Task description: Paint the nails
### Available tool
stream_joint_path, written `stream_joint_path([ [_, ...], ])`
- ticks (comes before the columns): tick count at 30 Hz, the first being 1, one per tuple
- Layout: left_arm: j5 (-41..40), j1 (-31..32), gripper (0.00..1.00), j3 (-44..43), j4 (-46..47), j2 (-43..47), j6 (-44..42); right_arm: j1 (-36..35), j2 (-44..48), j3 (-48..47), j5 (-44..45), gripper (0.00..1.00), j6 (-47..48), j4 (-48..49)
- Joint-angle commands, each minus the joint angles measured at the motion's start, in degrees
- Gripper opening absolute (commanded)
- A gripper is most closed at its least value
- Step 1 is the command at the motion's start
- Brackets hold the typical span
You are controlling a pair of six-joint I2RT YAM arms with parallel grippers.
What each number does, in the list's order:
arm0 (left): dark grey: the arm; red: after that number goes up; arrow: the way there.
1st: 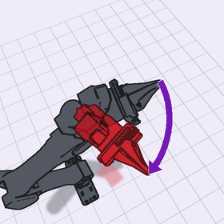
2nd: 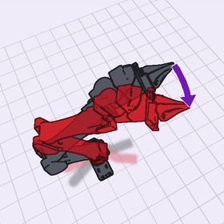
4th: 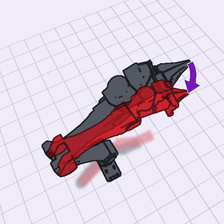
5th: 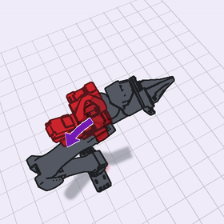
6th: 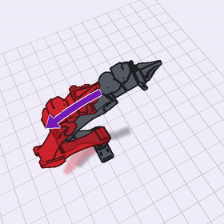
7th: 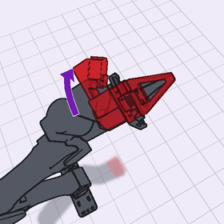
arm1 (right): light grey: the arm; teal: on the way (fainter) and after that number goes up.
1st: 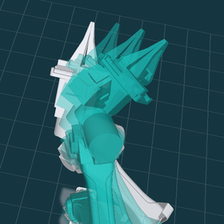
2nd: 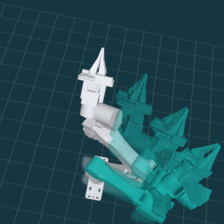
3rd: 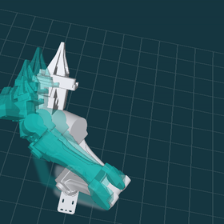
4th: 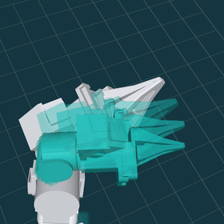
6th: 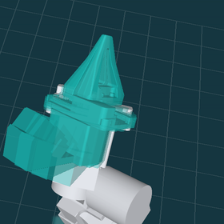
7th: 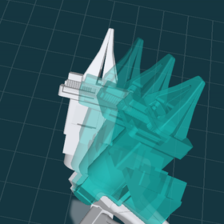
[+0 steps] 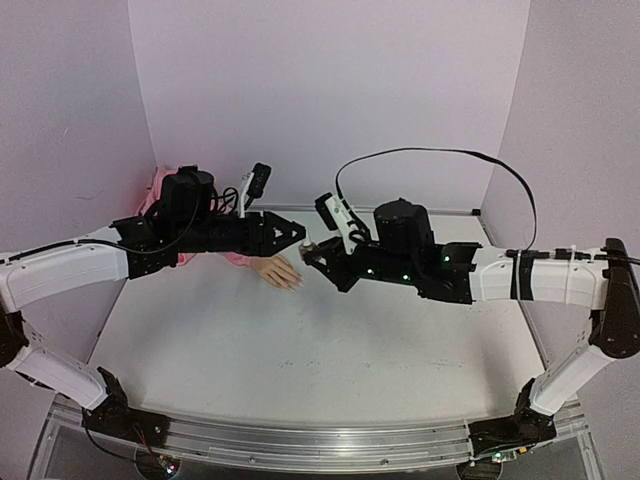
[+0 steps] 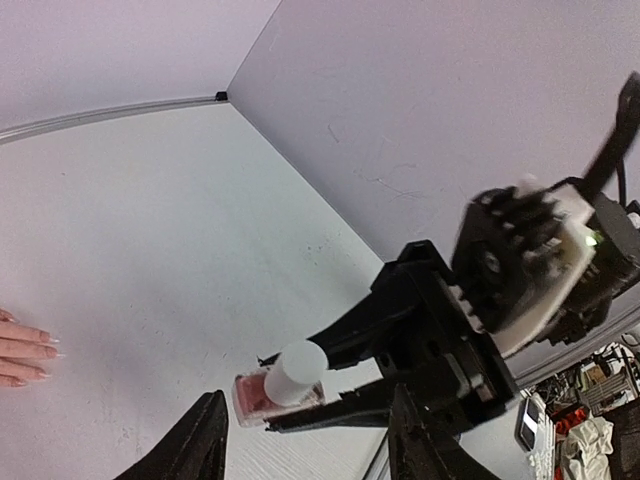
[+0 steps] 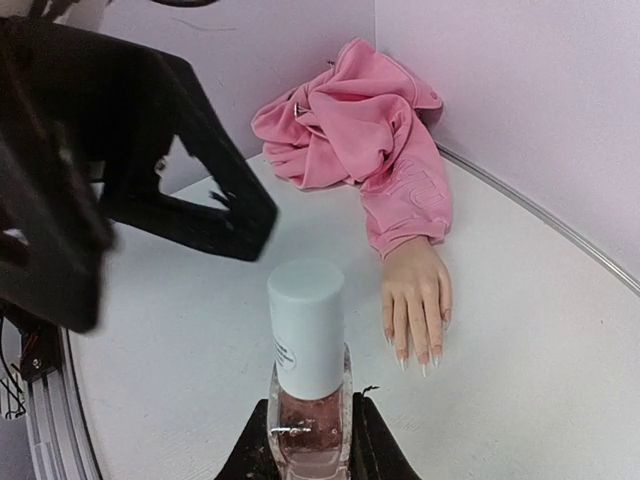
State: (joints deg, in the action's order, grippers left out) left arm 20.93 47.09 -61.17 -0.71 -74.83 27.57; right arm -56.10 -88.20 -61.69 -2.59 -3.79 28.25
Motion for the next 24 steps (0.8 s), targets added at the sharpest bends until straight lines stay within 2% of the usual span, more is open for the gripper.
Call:
stream_joint_path([
  [1, -1.3, 0.6, 0.53, -4.2, 1.5, -1.9, 1.0, -2.4, -0.8, -4.5, 6.1, 0.00, 0.8, 1.8],
  [7, -2.9, 1.7, 0.36, -5.2, 1.4, -3.3, -0.9, -3.5, -1.6, -5.5, 7.3, 0.00, 1.3, 1.4],
  [10, -3.2, 2.0, 0.19, -5.2, 1.4, -3.4, -2.2, -3.7, -1.4, -5.5, 7.6, 0.00, 1.4, 1.4],
  [12, -2.7, 2.2, 0.13, -5.2, 1.4, -3.5, -2.9, -3.7, -1.3, -5.5, 8.1, 0.00, 1.3, 1.5],
  [17, 4.9, 2.4, 0.03, -5.5, 1.5, -4.3, -6.1, -3.6, 0.2, -5.5, 2.6, 0.00, 1.5, 2.4],
  [20, 13.6, 2.4, 0.00, -5.9, 1.5, -4.7, -10.5, -2.1, 1.9, -5.0, -11.5, 0.00, 2.9, 2.9],
  [22, 23.2, 2.4, 0.00, -6.5, 1.5, -4.3, -14.0, -0.3, 3.2, -4.3, -27.5, 0.00, 3.3, 3.4],
  [24, 34.6, 2.5, 0.00, -7.0, 1.6, -3.5, -18.1, 1.3, 4.2, -2.7, -47.9, 0.00, 5.5, 5.7],
])
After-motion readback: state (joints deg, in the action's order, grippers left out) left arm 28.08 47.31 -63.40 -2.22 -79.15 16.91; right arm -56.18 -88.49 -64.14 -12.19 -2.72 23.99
